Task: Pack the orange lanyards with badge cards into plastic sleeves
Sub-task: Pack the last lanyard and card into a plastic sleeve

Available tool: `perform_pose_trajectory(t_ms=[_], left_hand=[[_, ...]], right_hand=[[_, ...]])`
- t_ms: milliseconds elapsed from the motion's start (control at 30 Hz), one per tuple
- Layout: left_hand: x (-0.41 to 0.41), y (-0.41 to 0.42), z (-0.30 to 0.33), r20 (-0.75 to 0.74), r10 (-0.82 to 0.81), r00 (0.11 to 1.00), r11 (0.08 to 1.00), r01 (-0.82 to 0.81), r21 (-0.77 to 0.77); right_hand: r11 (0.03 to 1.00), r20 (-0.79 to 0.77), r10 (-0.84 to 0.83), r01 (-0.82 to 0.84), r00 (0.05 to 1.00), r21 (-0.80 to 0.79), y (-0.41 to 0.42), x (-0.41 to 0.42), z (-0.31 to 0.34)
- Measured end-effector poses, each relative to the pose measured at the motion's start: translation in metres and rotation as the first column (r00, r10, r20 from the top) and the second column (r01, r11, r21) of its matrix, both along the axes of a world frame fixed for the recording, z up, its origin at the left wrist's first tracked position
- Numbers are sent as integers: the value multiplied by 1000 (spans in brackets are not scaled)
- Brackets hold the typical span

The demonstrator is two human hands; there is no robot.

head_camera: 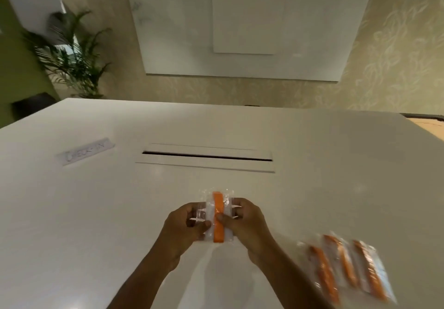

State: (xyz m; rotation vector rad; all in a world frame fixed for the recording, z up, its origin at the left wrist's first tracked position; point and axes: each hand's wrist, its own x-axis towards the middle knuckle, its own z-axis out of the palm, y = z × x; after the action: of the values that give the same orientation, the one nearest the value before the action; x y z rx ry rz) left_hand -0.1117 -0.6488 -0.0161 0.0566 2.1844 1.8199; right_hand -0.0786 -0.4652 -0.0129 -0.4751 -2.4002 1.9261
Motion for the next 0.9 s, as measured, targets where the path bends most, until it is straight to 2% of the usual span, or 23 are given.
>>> perform_pose_trajectory(t_ms=[267,500,633,733,900], left_hand=[[-121,-177,-17,-11,211,978,977,-211,-22],[-187,-273,-43,-50,431,901,895,-434,-106],[-208,-304,-61,-143,460,876,847,-481,-226],[-218,-321,-71,-135,456,880,839,-475,-267],[-227,-334,-78,-141,472,870,824,-492,-281]], right_hand=[[984,51,180,-180,982,-12,-179,-153,-22],[952,108,307,-307,946,-15,-289,-240,-44],[919,106,361,-373,926,126,-329,-267,-61],[890,104,377,-391,920,233,-347,-281,-73],[878,110,351,-368,930,308,-363,-290,-78]])
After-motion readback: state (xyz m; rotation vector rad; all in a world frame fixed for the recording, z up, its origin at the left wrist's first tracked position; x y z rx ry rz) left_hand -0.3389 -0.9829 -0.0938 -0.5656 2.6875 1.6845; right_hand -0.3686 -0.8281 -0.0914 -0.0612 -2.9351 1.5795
